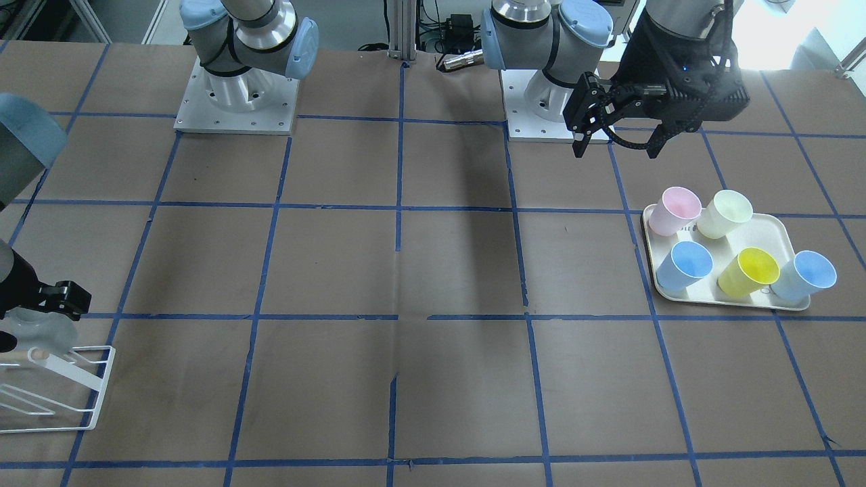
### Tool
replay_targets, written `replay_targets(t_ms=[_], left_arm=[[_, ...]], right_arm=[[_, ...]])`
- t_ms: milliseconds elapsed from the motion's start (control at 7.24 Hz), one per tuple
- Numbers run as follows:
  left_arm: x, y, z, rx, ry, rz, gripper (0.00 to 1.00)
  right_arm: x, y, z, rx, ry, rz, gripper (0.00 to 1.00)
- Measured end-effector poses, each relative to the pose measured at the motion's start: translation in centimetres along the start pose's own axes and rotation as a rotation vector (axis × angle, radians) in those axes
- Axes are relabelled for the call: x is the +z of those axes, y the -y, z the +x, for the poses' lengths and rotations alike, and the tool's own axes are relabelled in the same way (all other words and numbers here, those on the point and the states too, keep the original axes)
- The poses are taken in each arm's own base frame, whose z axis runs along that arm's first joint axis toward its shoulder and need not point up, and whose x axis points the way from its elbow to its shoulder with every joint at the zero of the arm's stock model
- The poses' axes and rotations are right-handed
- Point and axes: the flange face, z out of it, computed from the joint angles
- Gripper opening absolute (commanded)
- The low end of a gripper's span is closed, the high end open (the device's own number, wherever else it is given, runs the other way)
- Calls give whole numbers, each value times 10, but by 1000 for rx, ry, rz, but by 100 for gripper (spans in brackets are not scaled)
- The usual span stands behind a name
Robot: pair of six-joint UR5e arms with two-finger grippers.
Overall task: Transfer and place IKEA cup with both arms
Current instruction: 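Close the right gripper on the white cup hanging on the rack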
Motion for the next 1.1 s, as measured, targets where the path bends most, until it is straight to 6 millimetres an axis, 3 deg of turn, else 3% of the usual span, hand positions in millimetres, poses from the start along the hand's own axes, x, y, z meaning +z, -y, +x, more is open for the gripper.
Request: replay_targets(t_ms=[138, 276, 414, 552, 829, 1105], left_arm=[[0, 0, 0, 0, 0, 1, 100], [0, 0, 0, -3, 0, 0, 100], [1, 0, 0, -7, 0, -2, 100], [2, -1, 0, -5, 0, -3, 100], [3, -1, 0, -3, 2, -5, 100], [2, -1, 0, -3, 2, -3, 100]], right_arm=[[3, 1, -1, -1, 0, -1, 87], [6, 2, -1, -2, 2, -4, 72], [8, 3, -1, -2, 2, -6, 49], [6, 3, 0, -1, 1, -4, 36], [-1, 3, 2, 2, -4, 6, 33], [-22, 0, 6, 7, -8, 20, 33]])
